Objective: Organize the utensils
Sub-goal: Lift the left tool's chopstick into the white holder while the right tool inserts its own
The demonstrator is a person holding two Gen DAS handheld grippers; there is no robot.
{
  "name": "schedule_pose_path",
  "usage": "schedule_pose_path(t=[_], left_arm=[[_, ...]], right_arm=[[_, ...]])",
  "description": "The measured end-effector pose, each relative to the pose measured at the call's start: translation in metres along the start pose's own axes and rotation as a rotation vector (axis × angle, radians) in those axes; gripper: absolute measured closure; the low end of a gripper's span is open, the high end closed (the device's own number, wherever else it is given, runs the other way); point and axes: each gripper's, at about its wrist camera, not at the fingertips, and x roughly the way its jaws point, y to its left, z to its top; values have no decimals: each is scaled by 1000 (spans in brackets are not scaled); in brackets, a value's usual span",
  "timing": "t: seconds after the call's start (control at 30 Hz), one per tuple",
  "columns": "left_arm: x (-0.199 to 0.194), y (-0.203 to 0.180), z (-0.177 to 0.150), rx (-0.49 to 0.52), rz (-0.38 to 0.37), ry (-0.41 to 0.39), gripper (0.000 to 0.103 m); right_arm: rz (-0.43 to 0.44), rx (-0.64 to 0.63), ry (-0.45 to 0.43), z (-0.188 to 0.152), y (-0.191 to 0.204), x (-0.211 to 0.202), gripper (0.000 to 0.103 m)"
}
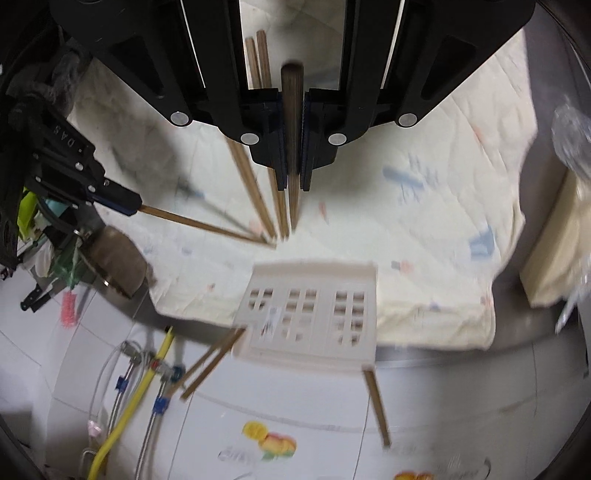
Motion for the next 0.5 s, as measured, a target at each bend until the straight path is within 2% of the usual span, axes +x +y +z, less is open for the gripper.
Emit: schedule_pose_path(t=[0.2, 0.5], left_arm=[[-2, -7, 37, 48, -10, -27, 97], [-16, -14, 87, 104, -27, -83, 98]], right_arm=[[17, -28, -69, 48, -6, -13, 97], [-19, -75, -124, 111, -25, -30, 97]])
